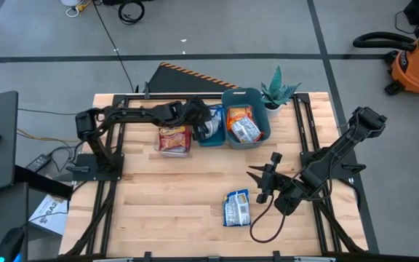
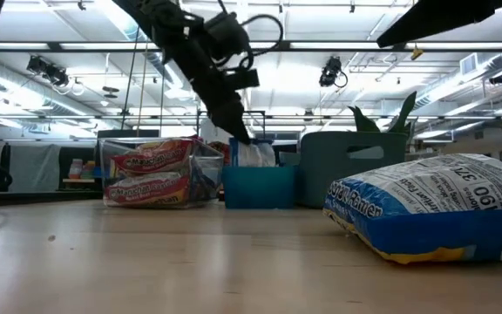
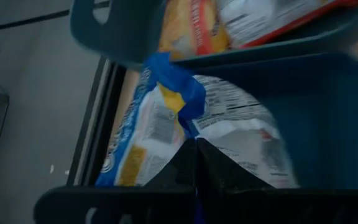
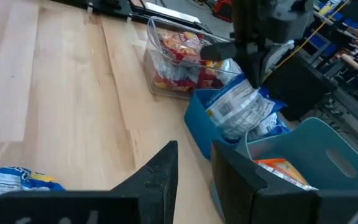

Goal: Sort Maruchan noodles
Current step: Put the blue noodle pack into the blue bin

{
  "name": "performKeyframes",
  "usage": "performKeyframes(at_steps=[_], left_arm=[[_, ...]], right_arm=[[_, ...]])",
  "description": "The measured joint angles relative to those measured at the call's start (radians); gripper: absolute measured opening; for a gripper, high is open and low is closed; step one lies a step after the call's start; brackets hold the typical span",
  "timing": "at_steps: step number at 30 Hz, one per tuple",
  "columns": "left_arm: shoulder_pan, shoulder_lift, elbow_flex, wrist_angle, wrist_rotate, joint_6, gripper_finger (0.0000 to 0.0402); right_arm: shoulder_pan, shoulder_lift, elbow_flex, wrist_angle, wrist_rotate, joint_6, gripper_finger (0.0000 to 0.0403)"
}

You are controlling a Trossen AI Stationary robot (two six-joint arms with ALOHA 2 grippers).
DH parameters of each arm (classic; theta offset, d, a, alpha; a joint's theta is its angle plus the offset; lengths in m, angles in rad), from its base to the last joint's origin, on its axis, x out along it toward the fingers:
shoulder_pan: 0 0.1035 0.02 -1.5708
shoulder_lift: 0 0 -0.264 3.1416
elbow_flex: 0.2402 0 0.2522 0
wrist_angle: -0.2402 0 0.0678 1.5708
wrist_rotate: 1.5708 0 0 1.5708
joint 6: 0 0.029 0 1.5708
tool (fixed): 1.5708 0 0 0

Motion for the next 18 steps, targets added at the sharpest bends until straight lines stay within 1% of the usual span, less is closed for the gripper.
performKeyframes(at_steps=[3, 5, 7, 10, 12, 13, 16, 18], left_arm=[[0.027, 0.009, 0.0, 0.002, 0.004, 0.001, 0.0007], [0.041, 0.011, 0.0, 0.001, 0.037, 0.001, 0.0007], [0.052, 0.011, 0.0, 0.001, 0.104, -0.006, 0.0007], [0.062, 0.013, 0.0, 0.001, 0.255, -0.034, 0.001], [0.059, 0.014, 0.0, -0.007, 0.322, -0.045, 0.0018], [0.055, 0.014, 0.0, -0.016, 0.338, -0.045, 0.0023], [0.039, 0.014, 0.0, -0.049, 0.322, -0.017, 0.004], [0.03, 0.013, 0.0, -0.056, 0.256, -0.003, 0.0054]], right_arm=[[0.0, 0.0, 0.0, 0.016, 0.0, 0.003, 0.0102], [0.0, 0.0, 0.0, 0.02, -0.001, 0.021, 0.0102], [0.0, 0.0, 0.0, 0.022, -0.001, 0.047, 0.0102], [0.0, 0.0, 0.0, 0.027, -0.009, 0.091, 0.0102], [0.0, 0.0, 0.0, 0.035, -0.024, 0.109, 0.0102], [0.0, 0.0, 0.0, 0.042, -0.033, 0.115, 0.0102], [0.0, 0.0, 0.0, 0.051, -0.059, 0.125, 0.0102], [0.002, 0.0, 0.0, 0.064, -0.059, 0.124, 0.0102]])
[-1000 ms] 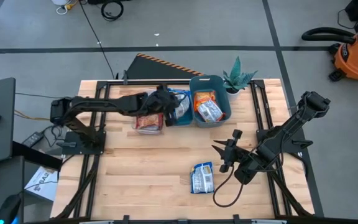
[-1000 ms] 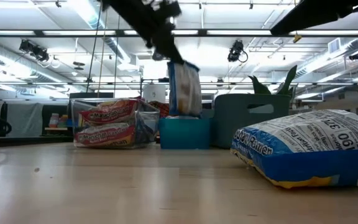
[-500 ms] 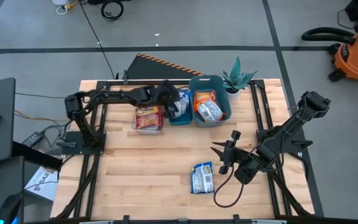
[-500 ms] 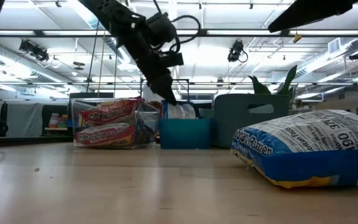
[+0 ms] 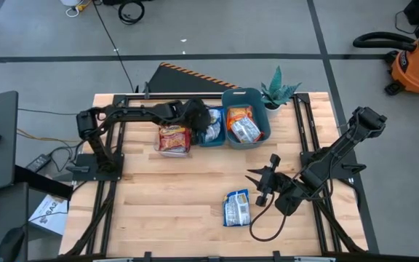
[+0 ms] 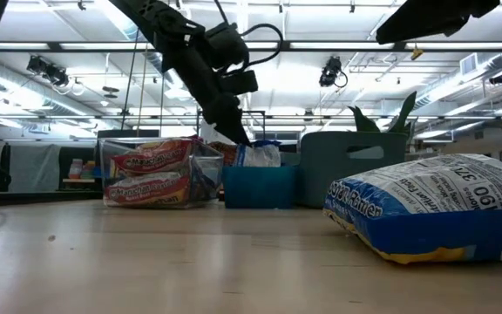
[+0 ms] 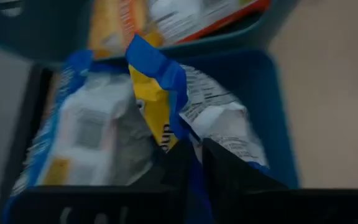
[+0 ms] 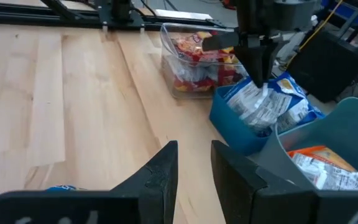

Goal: Sort Maruchan noodles
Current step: Put the blue noodle pack into the blue bin

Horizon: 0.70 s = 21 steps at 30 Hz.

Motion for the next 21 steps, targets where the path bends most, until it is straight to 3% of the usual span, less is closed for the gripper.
performKeyframes(at_steps=[5, 8, 12, 17, 19, 21], left_arm=[[-0.025, -0.007, 0.0, -0.006, -0.279, 0.011, 0.0104], [-0.051, -0.021, 0.001, -0.002, -0.393, 0.028, 0.014], [-0.111, -0.059, 0.001, -0.006, -0.414, 0.043, 0.017], [-0.251, -0.105, 0.001, 0.004, -0.452, 0.109, 0.017], [-0.315, -0.109, 0.002, 0.004, -0.387, 0.115, 0.0168], [-0.37, -0.108, 0.002, 0.002, -0.233, 0.08, 0.0167]], right_arm=[[0.0, 0.0, 0.0, 0.005, 0.0, 0.001, 0.0102], [0.001, 0.0, 0.0, 0.005, 0.0, 0.0, 0.0102], [-0.004, 0.0, -0.001, -0.007, 0.005, -0.021, 0.0102], [-0.025, 0.0, -0.03, 0.013, 0.008, -0.055, 0.0102], [-0.031, 0.0, -0.043, 0.016, 0.009, -0.055, 0.0102], [-0.033, 0.0, -0.048, 0.02, 0.008, -0.056, 0.0102]])
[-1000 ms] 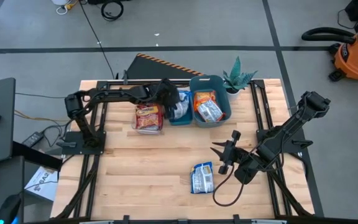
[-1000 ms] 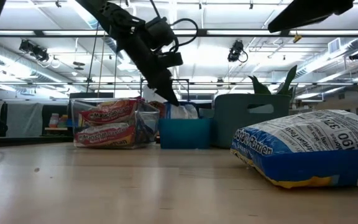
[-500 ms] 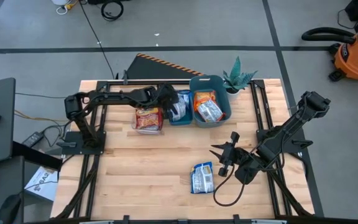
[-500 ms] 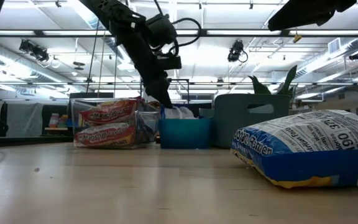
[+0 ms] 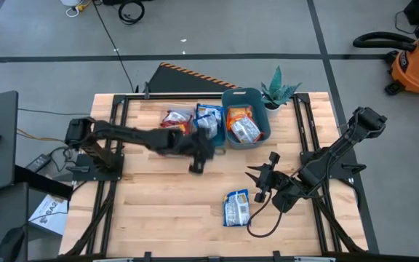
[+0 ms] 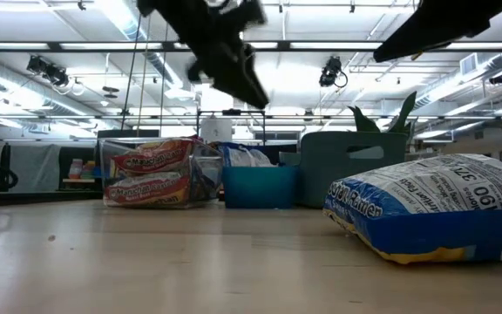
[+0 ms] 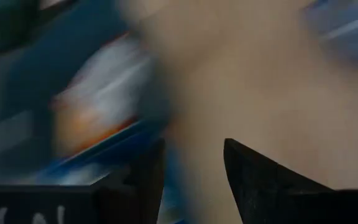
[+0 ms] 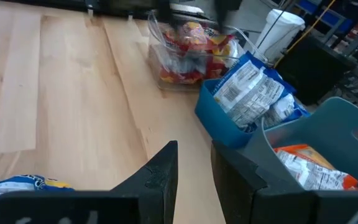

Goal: Sort Maruchan noodles
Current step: Put the blue noodle pack into the blue bin

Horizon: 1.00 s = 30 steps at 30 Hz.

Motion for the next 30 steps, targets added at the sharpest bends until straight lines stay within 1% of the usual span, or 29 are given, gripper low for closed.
performKeyframes(at_steps=[2, 3, 4, 5, 10, 13, 19, 24, 30], left_arm=[[-0.044, 0.022, 0.0, 0.036, 0.186, -0.084, 0.0167], [-0.061, 0.038, 0.0, 0.058, 0.259, -0.15, 0.0167], [-0.075, 0.058, 0.0, 0.071, 0.307, -0.22, 0.0167], [-0.089, 0.081, -0.001, 0.095, 0.328, -0.288, 0.0167], [-0.132, 0.198, 0.0, 0.155, 0.318, -0.567, 0.0167], [-0.152, 0.266, -0.003, 0.171, 0.318, -0.656, 0.0167], [-0.189, 0.335, -0.002, 0.287, 0.32, -0.724, 0.0167], [-0.208, 0.341, -0.001, 0.382, 0.32, -0.732, 0.0167], [-0.21, 0.359, 0.001, 0.487, 0.301, -0.74, 0.0167]], right_arm=[[0.0, 0.0, -0.002, 0.003, 0.001, -0.006, 0.0102], [0.0, 0.0, -0.003, 0.002, 0.002, -0.016, 0.0102], [0.001, 0.0, -0.003, 0.003, 0.002, -0.026, 0.0102], [0.001, 0.0, -0.003, 0.005, 0.003, -0.037, 0.0102], [0.001, 0.0, -0.003, 0.021, 0.027, -0.1, 0.0102], [0.001, 0.0, -0.003, 0.037, 0.027, -0.144, 0.0102], [-0.013, 0.0, -0.003, 0.057, 0.06, -0.221, 0.0102], [-0.037, 0.0, -0.003, 0.063, 0.057, -0.259, 0.0102], [-0.052, 0.0, -0.003, 0.074, 0.053, -0.259, 0.0102]])
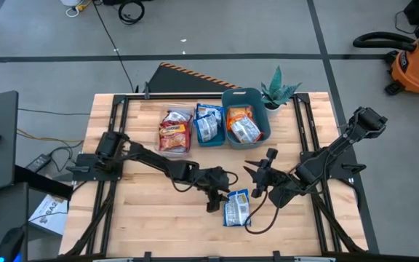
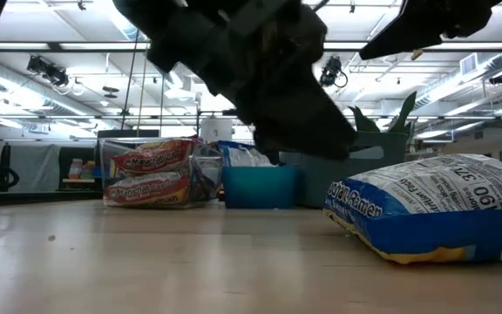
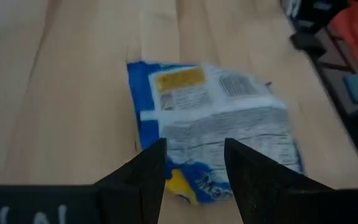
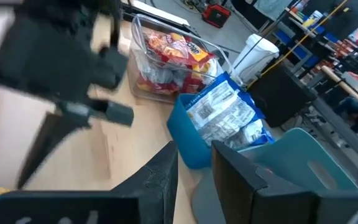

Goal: Sort Maruchan noodles
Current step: Put the blue noodle pack into the blue bin

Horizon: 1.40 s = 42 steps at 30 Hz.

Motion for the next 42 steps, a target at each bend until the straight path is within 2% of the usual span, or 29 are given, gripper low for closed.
performKeyframes(at_steps=[7, 14, 19, 26, 30, 34, 42], left_arm=[[-0.001, 0.08, -0.002, 0.018, -0.006, -0.012, 0.0167], [-0.008, 0.091, -0.002, 0.015, -0.01, 0.042, 0.0158], [-0.014, 0.091, -0.002, 0.011, -0.009, 0.079, 0.0117], [-0.011, 0.091, -0.002, 0.002, -0.012, 0.129, 0.0016], [-0.003, 0.087, -0.002, -0.001, -0.012, 0.152, 0.0007], [0.015, 0.026, -0.002, -0.04, -0.001, 0.191, 0.0004], [0.073, -0.193, -0.001, -0.239, -0.028, 0.27, 0.0002]], right_arm=[[0.0, 0.0, 0.0, 0.035, -0.034, 0.001, 0.0102], [0.001, 0.0, 0.0, 0.05, -0.039, 0.013, 0.0102], [0.002, 0.0, 0.0, 0.056, -0.062, 0.026, 0.0102], [0.002, 0.0, 0.0, 0.057, -0.063, 0.038, 0.0102], [0.002, 0.0, 0.0, 0.057, -0.087, 0.051, 0.0102], [0.003, 0.0, 0.0, 0.056, -0.109, 0.05, 0.0102], [0.003, 0.0, 0.0, 0.055, -0.108, 0.019, 0.0102]])
